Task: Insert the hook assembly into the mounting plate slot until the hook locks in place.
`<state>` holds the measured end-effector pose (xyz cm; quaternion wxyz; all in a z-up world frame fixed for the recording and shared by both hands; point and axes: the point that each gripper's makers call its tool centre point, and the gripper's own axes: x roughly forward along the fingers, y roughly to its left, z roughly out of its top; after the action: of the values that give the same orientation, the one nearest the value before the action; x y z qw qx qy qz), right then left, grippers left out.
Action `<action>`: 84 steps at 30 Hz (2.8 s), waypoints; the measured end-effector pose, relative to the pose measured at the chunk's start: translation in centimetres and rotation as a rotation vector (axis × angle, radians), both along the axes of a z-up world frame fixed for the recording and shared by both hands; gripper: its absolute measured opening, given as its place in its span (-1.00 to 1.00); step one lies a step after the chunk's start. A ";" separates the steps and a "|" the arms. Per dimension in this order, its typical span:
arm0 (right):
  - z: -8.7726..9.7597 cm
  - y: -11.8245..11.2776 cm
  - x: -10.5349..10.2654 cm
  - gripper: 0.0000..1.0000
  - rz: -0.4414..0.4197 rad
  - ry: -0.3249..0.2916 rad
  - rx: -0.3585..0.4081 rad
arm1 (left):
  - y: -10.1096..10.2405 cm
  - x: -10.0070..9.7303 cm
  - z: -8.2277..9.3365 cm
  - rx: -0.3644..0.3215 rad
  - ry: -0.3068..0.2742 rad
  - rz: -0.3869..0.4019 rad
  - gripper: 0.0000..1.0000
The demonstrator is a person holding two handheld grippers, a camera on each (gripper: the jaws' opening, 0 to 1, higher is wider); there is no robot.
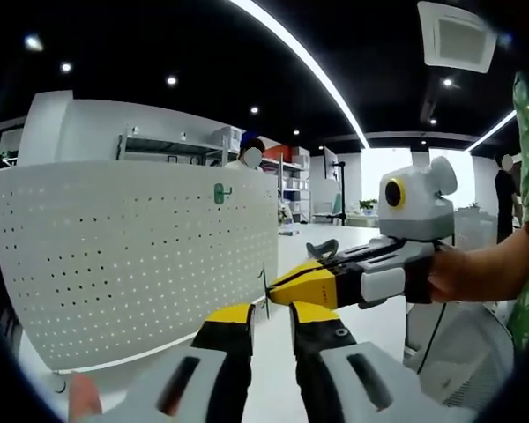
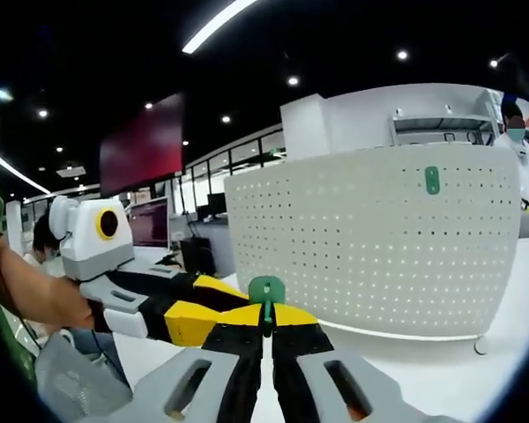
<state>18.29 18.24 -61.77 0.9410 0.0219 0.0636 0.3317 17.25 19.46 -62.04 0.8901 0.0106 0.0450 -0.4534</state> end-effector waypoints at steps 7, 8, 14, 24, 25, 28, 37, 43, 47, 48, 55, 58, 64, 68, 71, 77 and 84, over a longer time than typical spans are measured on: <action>0.4 -0.5 0.2 -0.99 -0.016 -0.010 0.004 | 0.1 0.0 0.7 -0.022 -0.010 0.007 -0.48; 0.4 -0.5 0.2 -0.99 -0.017 -0.011 0.004 | 0.1 0.0 0.8 -0.025 -0.014 0.008 -0.46; 0.6 -0.7 0.3 -0.99 -0.021 -0.015 0.004 | 0.2 0.1 1.4 -0.037 -0.039 0.023 -0.28; 0.9 -1.0 0.4 -0.99 -0.029 -0.022 0.005 | 0.7 0.7 2.1 -0.068 -0.032 0.073 0.26; 0.9 -1.0 0.4 -0.99 -0.030 -0.023 0.005 | 0.7 0.7 2.1 -0.068 -0.032 0.076 0.28; 0.9 -1.0 0.4 -0.99 -0.032 -0.025 0.004 | 0.9 0.8 2.5 -0.089 -0.034 0.092 0.50; 1.2 -1.2 0.5 -0.99 -0.042 -0.034 0.009 | 0.7 0.6 3.6 -0.132 -0.056 0.088 0.66; 1.5 -1.3 0.6 -0.99 -0.048 -0.040 0.010 | 0.5 0.5 3.6 -0.139 -0.045 0.083 0.78; 1.6 -1.5 0.7 -0.99 -0.056 -0.042 0.011 | 0.3 0.3 3.7 -0.148 -0.045 0.072 0.91; 1.6 -1.5 0.7 -0.99 -0.057 -0.042 0.011 | 0.3 0.3 3.7 -0.145 -0.046 0.072 0.92; 1.9 -2.0 1.3 -0.99 -0.082 -0.047 0.016 | 0.1 0.1 3.6 -0.131 -0.045 0.064 1.00; 2.1 -2.1 1.5 -0.99 -0.091 -0.052 0.017 | 0.1 0.1 3.8 -0.134 -0.051 0.064 1.00; 2.9 -2.5 2.4 -0.99 -0.117 -0.066 0.017 | 0.0 0.1 3.8 -0.129 -0.046 0.063 1.00; 3.4 -2.9 3.4 -0.99 -0.148 -0.071 0.016 | 0.1 0.0 4.0 -0.133 -0.051 0.065 1.00; 3.8 -3.2 4.1 -0.99 -0.170 -0.080 0.007 | 0.2 0.0 4.1 -0.137 -0.052 0.067 1.00; 4.9 -3.5 5.6 -0.99 -0.205 -0.109 -0.022 | 0.4 0.1 4.2 -0.140 -0.051 0.075 1.00; 5.6 -4.7 8.0 -0.99 -0.292 -0.136 -0.068 | 0.7 0.2 4.2 -0.133 -0.050 0.081 1.00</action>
<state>26.32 13.50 -56.18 0.9815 -0.0236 0.0070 0.1899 17.46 20.19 -57.83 0.9073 -0.0392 -0.0069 -0.4185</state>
